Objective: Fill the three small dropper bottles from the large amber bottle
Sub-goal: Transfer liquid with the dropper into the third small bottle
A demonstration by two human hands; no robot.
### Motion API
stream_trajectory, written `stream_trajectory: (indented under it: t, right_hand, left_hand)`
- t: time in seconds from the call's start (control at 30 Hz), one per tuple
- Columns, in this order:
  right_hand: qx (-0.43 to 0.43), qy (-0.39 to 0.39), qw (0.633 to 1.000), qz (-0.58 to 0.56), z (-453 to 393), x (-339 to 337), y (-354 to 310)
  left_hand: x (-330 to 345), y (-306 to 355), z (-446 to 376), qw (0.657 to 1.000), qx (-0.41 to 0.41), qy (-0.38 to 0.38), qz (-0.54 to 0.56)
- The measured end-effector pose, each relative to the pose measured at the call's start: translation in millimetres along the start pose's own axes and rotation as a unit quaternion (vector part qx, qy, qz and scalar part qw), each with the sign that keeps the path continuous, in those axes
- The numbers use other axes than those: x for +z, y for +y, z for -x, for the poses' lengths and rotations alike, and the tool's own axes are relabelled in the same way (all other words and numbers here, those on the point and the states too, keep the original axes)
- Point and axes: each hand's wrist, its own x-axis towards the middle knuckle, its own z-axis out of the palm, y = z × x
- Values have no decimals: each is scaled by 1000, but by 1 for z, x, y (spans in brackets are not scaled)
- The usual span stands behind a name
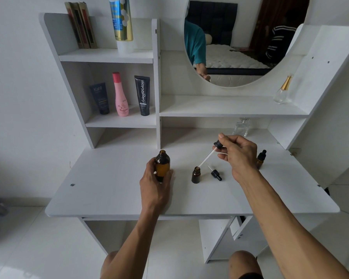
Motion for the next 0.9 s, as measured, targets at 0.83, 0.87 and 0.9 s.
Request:
stream_trajectory:
  t: [0.83,0.87,0.9]
  right_hand:
    - [48,3,994,-95,0,6,-9]
    - [54,1,993,-108,2,9,-11]
    - [60,-1,991,-122,3,13,-13]
  left_hand:
    - [1,0,1,1000,-1,-3,6]
    - [1,-1,1,1000,-1,-4,6]
    - [1,-1,1,1000,0,-5,6]
